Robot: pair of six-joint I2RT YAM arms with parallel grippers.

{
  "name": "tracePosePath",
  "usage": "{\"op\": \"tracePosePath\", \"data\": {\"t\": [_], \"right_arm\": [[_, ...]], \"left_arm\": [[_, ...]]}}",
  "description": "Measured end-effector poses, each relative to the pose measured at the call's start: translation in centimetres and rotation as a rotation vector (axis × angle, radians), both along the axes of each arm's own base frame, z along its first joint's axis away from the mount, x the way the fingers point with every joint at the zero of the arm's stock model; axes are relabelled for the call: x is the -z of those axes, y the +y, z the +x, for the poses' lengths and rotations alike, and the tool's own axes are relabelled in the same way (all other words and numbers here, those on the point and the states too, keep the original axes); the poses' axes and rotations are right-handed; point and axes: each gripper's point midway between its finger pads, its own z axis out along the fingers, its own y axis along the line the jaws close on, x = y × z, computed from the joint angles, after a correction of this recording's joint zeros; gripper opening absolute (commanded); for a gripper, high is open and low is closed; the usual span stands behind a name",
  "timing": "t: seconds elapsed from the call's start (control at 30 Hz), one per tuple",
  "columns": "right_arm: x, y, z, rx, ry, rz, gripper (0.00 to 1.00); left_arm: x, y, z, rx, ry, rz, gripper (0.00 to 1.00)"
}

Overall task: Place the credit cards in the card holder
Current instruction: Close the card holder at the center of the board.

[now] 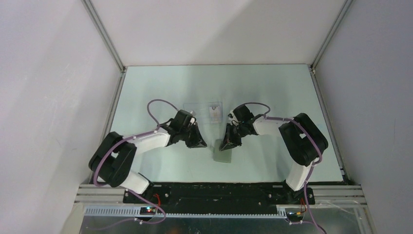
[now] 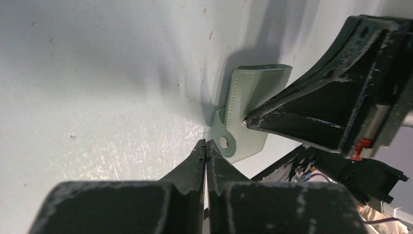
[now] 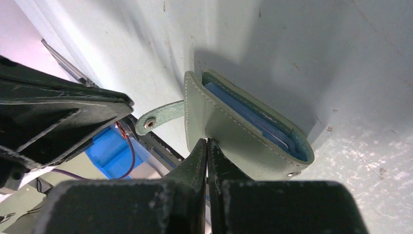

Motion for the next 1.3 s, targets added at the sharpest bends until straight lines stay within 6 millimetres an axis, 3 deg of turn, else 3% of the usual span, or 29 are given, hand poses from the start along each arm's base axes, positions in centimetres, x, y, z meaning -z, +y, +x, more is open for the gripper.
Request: {"op": "tracePosePath", "data": {"t": [0.4,0.8,1.0,1.1,1.3], "right_arm": [[0.0,0.3,0.1,-0.005,0.010,0.003,0.06],[-0.2,0.3,0.0,-0.004,0.001,-0.004,0.09],[-0.7,-0.1,0.0,0.006,-0.014,-0.026,0.13],[-1.0,-0.3,0.0,0.012,-0.018,-0.041,0.20],[-2.8,-0.4,0.4,0.023,-0.055,-0.038,0.27]], "left_arm": [[2.8,-1.2,-0.9,0.055,0.100,-0.014,0.00],[1.6,-4.5,-0.2,0.127,0.062,-0.053,0.00],[2.1,-4.9,-0.8,0.146,0.070,-0.046,0.00],[2.2,-5.0,-0.8,0.148,0.071,-0.046,0.00],[2.3,-5.3,-0.8,0.155,0.070,-0.046,0.00]]}}
